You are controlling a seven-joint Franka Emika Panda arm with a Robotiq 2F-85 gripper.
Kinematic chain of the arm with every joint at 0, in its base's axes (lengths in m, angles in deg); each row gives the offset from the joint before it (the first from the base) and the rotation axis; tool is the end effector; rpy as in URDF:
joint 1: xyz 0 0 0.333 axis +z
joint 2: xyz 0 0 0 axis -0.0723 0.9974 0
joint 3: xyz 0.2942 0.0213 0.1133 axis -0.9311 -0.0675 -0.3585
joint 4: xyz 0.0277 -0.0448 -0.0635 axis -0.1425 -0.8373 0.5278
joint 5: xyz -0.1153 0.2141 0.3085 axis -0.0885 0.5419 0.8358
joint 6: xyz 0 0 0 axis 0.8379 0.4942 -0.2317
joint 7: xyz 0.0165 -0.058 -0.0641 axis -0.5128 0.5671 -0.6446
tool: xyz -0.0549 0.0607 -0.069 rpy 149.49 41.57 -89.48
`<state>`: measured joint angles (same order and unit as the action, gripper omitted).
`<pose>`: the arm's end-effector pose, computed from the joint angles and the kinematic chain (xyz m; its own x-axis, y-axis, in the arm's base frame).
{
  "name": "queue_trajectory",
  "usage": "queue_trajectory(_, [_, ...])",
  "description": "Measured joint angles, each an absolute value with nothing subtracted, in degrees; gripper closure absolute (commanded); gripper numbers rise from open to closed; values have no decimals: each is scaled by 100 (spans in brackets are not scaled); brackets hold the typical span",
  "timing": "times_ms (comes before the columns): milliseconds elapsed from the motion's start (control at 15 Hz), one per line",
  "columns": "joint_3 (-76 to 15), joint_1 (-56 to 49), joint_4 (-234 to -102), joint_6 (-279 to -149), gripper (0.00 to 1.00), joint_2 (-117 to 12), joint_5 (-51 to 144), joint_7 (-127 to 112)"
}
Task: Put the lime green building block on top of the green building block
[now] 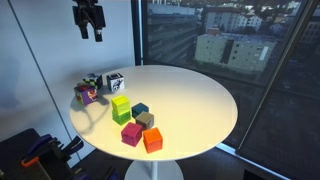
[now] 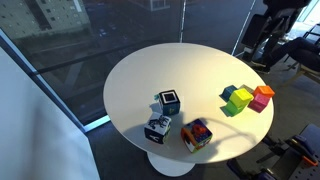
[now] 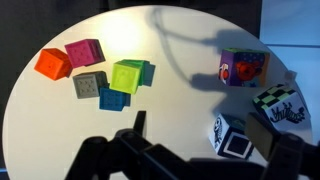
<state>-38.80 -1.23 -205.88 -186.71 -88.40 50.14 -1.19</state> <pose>0.4377 0.0593 0.4836 0.9951 -0.0758 -0.0634 -0.0747 -0.9970 0.0201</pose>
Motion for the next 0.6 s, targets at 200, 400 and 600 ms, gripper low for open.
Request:
queue_trajectory(200, [-3846,-123,-20588,-18671,0,-8939,5014,-357])
queue_trajectory(400, [-3824,-123,-20588,-18671,0,-8986,5014,-502])
queue_trajectory(600, [-3813,-123,-20588,-18671,0,-9002,5014,-571])
